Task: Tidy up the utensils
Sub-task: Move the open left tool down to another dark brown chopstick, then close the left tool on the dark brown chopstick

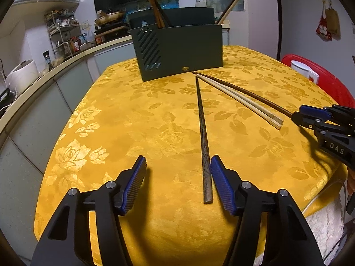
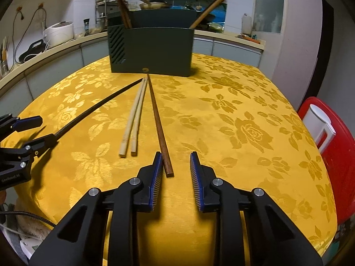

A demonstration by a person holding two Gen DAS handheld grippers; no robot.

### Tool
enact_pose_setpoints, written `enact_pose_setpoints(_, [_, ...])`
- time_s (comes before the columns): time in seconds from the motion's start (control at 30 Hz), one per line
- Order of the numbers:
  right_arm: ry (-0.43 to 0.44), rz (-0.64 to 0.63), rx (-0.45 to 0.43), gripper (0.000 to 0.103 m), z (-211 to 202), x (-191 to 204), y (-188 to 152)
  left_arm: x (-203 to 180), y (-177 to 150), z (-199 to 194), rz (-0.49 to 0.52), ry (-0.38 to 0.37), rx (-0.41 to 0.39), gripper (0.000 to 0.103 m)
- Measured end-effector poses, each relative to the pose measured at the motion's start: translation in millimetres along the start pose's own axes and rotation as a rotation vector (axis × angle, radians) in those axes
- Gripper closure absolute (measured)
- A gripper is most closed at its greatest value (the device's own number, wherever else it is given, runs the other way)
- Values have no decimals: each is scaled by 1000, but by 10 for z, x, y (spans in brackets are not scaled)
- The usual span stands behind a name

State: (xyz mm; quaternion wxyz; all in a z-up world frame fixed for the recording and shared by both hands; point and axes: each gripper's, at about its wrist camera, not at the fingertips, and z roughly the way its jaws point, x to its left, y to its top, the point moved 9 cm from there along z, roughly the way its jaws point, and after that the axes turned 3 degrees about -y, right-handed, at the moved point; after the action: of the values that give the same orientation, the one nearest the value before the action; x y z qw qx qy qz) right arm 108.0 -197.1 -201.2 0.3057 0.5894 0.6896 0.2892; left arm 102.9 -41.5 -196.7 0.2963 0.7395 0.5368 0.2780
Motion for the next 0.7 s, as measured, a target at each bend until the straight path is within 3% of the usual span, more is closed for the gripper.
enact_pose_setpoints(0.33, [53,34,4,88,2,4,-16,-61,1,-4,29,-22,-15,79])
enact_pose_setpoints(0.7, [97,40,-1,90,2,27,-10,-104,-13,-14,18,-64,-13,94])
